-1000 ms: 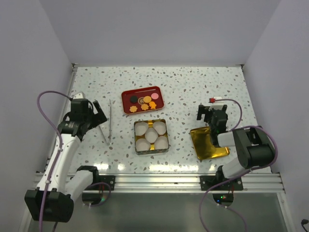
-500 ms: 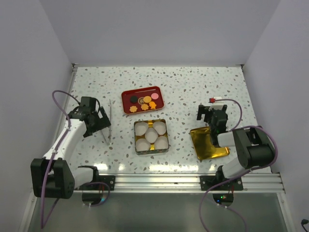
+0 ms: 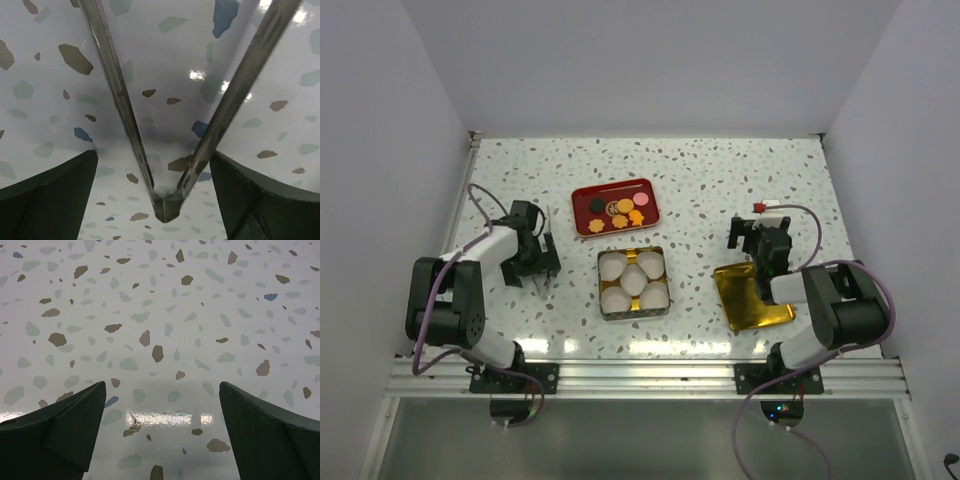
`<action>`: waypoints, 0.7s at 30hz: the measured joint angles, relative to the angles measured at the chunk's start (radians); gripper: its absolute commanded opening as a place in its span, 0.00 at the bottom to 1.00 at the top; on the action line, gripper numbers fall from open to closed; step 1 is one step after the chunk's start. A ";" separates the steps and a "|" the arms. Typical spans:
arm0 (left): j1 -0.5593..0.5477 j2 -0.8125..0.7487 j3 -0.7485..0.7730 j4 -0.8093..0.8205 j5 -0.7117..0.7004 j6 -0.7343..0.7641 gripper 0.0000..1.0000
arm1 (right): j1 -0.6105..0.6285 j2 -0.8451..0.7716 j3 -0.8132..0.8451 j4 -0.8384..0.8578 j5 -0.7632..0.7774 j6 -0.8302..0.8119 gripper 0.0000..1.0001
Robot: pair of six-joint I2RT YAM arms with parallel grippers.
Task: Pack the cookies
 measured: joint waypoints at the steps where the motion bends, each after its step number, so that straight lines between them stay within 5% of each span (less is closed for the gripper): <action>1: 0.000 0.021 0.000 0.008 -0.006 0.008 1.00 | 0.000 0.000 0.000 0.000 0.000 0.000 0.99; 6: 0.000 0.078 0.043 0.034 0.005 0.040 0.96 | 0.000 0.000 0.000 0.000 0.000 0.000 0.99; 10: -0.001 0.111 0.074 0.042 0.013 0.067 0.72 | 0.000 0.000 0.000 0.001 0.000 0.000 0.99; 16: -0.004 0.157 0.122 0.058 0.016 0.105 0.56 | 0.000 -0.002 0.004 -0.012 0.000 0.000 0.99; 21: -0.004 0.156 0.132 0.056 0.016 0.111 0.52 | 0.004 -0.025 0.187 -0.303 -0.002 -0.037 0.99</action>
